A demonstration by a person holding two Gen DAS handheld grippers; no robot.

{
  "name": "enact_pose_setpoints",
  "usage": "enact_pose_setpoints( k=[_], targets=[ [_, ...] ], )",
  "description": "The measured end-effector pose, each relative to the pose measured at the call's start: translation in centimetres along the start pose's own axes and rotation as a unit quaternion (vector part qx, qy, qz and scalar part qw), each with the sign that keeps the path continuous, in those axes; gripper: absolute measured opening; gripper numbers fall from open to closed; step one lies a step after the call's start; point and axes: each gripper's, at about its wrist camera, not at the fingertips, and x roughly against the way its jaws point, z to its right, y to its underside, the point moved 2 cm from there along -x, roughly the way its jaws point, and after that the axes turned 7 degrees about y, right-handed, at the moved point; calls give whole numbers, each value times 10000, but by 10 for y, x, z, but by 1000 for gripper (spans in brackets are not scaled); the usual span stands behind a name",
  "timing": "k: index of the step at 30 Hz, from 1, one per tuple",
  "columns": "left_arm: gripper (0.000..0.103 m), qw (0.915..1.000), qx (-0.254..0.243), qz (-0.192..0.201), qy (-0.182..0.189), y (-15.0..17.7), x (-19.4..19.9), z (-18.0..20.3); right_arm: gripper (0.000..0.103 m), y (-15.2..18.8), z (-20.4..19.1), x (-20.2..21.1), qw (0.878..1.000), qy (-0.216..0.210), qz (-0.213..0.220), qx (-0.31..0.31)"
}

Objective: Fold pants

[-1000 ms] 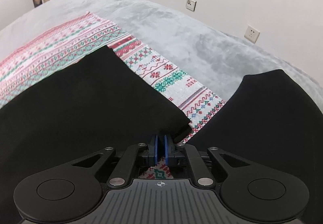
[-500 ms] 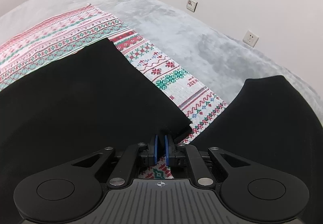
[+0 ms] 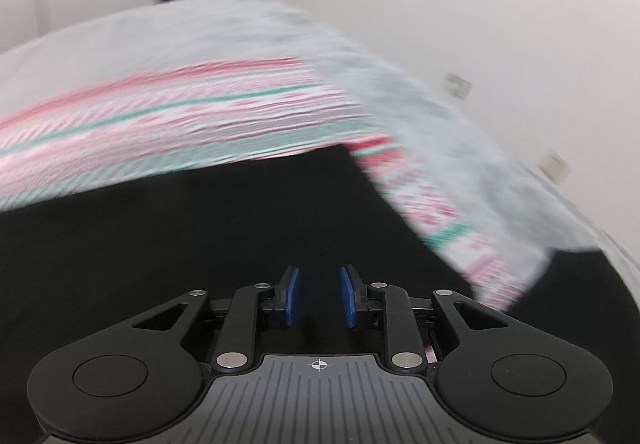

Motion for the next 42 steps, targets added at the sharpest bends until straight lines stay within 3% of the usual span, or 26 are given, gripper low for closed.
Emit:
enact_pose_setpoints(
  k=[4, 7, 10, 12, 16, 20, 25, 30, 32, 36, 42],
  targets=[
    [93, 9954, -284, -851, -332, 15, -35, 10, 23, 11, -59, 4, 9935, -454, -89, 1043],
    [94, 9956, -172, -886, -264, 20, -35, 4, 23, 22, -90, 2, 9849, -557, -254, 1622],
    [94, 9960, -177, -838, -245, 20, -29, -1, 23, 23, -114, 6, 9770, -364, -19, 2101],
    [94, 9978, -62, -616, -240, 15, -21, -5, 24, 20, -124, 12, 9772, -575, 18, 2043],
    [95, 9987, -333, -314, -218, 17, -3, 11, 24, 12, -151, 37, 9743, -1272, 286, 1836],
    [95, 9983, 129, -560, -28, 28, -5, 20, 26, 25, -203, 63, 9539, -1902, 393, 2288],
    [97, 9976, 150, -635, 231, 34, 3, 37, 26, 53, -261, 86, 9305, -2364, 455, 2762],
    [98, 9962, 131, -841, 192, 39, -4, 39, 26, 67, -299, 105, 9209, -2860, 475, 2605],
    [98, 9936, 247, -1076, 219, 45, -11, 35, 27, 75, -310, 110, 9146, -2991, 449, 2682],
    [100, 9934, 171, -1133, 48, 46, -12, 33, 28, 93, -316, 120, 9068, -2777, 653, 3104],
    [100, 9939, 213, -1072, -153, 48, -11, 40, 28, 89, -268, 108, 8981, -2948, 107, 3262]
  ],
)
